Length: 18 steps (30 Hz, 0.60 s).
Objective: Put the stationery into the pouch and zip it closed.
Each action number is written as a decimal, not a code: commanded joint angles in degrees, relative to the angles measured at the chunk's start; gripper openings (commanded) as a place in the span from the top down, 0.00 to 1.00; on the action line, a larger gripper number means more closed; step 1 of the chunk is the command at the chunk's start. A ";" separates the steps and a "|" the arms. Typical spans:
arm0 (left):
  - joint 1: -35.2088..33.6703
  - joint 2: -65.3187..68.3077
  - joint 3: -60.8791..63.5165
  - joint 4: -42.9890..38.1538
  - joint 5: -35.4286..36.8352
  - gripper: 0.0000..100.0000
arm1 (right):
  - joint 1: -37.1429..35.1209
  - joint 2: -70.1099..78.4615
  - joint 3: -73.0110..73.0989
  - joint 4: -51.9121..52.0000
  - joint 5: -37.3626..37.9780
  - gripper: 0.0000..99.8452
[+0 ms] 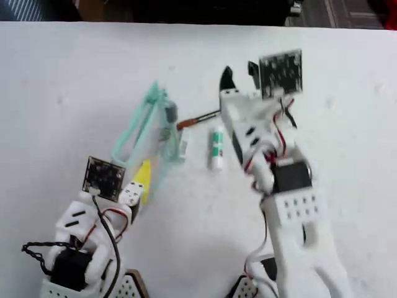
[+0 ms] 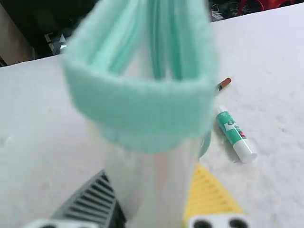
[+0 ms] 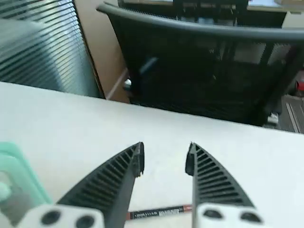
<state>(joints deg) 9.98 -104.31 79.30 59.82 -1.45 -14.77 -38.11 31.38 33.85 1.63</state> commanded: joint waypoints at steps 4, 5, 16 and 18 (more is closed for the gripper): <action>-0.13 -0.40 -0.79 -1.76 0.09 0.91 | 3.21 22.20 -17.49 11.47 -2.46 0.86; -0.13 -0.40 -0.70 -1.76 0.09 0.91 | 3.47 26.15 -20.75 14.20 -4.75 0.86; -0.13 -0.40 -0.62 -1.76 0.09 0.91 | 3.38 61.85 -53.98 34.24 -25.14 0.86; -0.13 -0.40 -0.62 -1.76 0.09 0.91 | 3.38 66.77 -57.93 36.09 -27.34 0.86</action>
<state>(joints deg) 9.98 -104.22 79.30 59.82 -1.36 -11.43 23.78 -18.99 67.34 -22.73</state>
